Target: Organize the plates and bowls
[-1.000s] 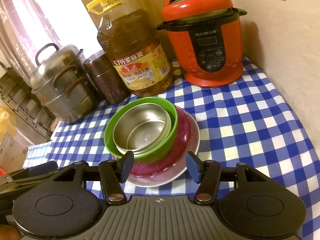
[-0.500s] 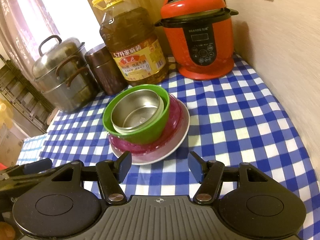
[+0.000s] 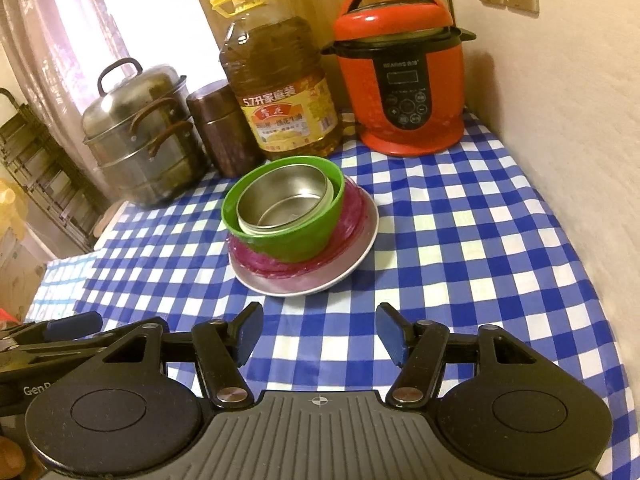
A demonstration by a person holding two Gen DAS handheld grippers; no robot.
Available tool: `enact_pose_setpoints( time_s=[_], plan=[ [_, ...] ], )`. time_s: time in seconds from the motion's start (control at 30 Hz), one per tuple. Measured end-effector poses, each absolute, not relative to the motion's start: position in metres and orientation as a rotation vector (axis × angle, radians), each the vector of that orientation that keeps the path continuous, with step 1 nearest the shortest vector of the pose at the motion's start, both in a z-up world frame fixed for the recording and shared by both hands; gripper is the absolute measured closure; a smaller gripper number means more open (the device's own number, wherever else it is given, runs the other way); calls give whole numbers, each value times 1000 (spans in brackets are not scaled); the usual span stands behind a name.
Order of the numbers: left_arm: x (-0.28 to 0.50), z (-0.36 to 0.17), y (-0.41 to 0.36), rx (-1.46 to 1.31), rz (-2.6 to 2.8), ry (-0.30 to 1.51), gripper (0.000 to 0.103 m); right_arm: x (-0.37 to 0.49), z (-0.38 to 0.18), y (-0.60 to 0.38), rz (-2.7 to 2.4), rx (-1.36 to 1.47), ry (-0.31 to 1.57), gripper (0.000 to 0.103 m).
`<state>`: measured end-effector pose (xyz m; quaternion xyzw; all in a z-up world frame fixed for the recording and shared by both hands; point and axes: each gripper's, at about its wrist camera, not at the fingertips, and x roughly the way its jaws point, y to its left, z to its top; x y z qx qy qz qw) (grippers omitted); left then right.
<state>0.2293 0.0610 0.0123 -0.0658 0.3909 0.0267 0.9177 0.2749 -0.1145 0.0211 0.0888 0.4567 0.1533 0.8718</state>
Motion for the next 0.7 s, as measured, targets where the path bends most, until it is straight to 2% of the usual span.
enact_pose_setpoints(
  time_s=[0.7],
  plan=[
    [182, 27, 57, -182, 67, 808, 14, 223, 40, -121, 302, 144, 916, 41]
  ],
)
